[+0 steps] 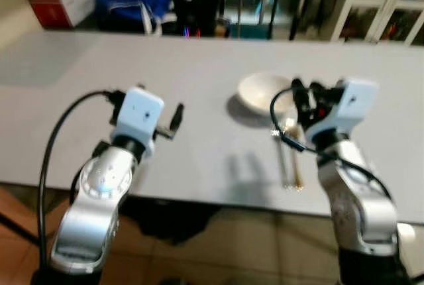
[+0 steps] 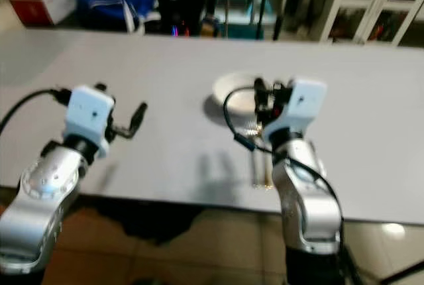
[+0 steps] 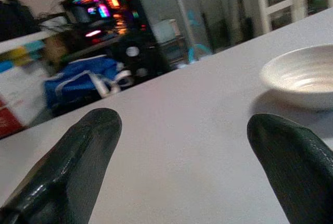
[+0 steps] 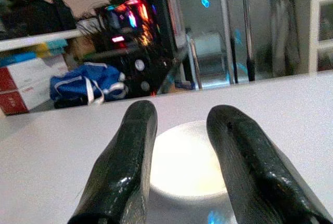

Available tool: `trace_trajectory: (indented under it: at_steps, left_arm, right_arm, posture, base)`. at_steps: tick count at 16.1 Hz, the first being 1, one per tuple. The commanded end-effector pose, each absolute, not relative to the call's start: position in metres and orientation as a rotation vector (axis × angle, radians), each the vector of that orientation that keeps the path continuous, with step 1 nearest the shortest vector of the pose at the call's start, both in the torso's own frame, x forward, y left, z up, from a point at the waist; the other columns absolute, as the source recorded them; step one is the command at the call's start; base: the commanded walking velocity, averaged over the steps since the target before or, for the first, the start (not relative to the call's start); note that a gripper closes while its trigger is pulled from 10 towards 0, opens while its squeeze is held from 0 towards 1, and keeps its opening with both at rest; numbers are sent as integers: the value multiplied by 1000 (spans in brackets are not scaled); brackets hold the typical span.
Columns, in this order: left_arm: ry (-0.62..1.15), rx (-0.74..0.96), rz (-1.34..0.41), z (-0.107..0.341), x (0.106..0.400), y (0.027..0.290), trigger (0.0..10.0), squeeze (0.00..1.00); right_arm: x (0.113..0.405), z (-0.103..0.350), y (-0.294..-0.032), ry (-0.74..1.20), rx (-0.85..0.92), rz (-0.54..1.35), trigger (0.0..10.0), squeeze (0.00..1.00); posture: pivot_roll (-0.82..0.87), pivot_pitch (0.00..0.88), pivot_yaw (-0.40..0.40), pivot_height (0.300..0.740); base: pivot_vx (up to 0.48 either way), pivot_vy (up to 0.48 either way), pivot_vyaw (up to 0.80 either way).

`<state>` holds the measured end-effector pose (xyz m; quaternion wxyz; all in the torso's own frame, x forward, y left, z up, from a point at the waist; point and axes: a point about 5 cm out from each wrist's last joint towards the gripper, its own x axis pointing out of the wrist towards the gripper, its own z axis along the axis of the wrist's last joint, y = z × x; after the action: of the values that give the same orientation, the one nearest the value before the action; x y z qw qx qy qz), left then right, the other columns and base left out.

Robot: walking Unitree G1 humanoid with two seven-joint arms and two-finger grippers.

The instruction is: Setting the table

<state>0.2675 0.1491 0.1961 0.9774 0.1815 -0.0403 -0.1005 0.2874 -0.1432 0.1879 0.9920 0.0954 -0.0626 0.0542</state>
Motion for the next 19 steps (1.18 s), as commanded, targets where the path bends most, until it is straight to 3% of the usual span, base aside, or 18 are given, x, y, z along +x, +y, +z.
trace_trajectory:
  at_steps: [1, 5, 6, 12, 13, 14, 19]
  left_arm:
    - [-73, 376, -163, 197, 270, 155, 10000, 0]
    - [-70, 375, -154, 196, 272, 157, 10000, 0]
    - [-72, 367, -144, 196, 273, 157, 10000, 0]
    - [-70, 374, -121, 195, 269, 161, 10000, 0]
    - [-70, 376, -117, 195, 269, 162, 10000, 0]
    - [-69, 378, -115, 195, 268, 163, 10000, 0]
    - [-76, 378, -114, 197, 270, 162, 10000, 0]
  right_arm:
    - [290, 188, -124, -120, 124, 182, 10000, 0]
    - [288, 177, -118, -26, 181, 235, 10000, 0]
    - [288, 176, -119, -27, 199, 245, 10000, 1000]
    - [290, 177, -112, -21, 164, 307, 10000, 1000]
    - [291, 178, -110, -26, 154, 321, 10000, 86]
    - [291, 179, -108, -41, 136, 338, 10000, 0]
    - [293, 182, -108, -64, 137, 318, 10000, 0]
  posture:
    - [55, 42, -5, 740]
    - [48, 41, 1, 740]
    - [48, 41, 1, 740]
    - [69, 31, -22, 740]
    - [71, 29, -23, 740]
    - [72, 26, -24, 740]
    - [72, 22, -20, 740]
  base:
    - [0, 480, 0]
    - [0, 480, -200]
    - [0, 480, -800]
    - [0, 480, -76]
    - [0, 480, 0]
    - [0, 480, 0]
    - [0, 480, 0]
